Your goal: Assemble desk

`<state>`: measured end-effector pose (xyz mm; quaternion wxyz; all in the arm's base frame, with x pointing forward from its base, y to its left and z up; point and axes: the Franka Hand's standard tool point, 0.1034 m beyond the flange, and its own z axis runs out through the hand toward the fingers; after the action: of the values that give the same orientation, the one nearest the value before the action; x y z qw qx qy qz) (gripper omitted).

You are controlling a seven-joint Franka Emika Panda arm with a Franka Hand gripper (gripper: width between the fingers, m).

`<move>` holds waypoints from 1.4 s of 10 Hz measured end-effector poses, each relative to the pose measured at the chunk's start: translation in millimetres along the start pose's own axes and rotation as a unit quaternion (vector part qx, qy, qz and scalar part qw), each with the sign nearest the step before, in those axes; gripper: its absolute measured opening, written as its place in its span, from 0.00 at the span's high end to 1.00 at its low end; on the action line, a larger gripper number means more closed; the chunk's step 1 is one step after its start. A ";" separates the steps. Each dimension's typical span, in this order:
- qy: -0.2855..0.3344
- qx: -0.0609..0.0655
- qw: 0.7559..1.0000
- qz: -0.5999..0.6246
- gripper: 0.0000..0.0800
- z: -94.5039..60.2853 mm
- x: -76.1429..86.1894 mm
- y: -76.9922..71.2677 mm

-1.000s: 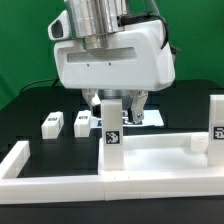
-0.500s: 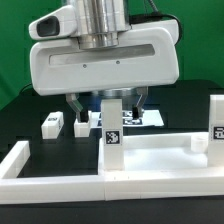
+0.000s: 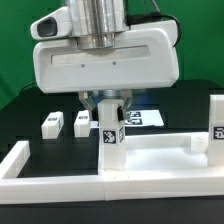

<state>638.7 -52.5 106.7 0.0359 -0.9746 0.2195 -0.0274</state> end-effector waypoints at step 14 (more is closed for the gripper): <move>0.001 0.023 0.877 0.481 0.27 -0.9 -1.4 2.6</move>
Offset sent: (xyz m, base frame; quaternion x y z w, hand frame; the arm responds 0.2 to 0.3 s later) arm -0.0078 -0.0079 0.0015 -0.0306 0.0066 0.3384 0.9405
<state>636.3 -54.2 107.4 0.0667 -0.7480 0.6602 -0.0124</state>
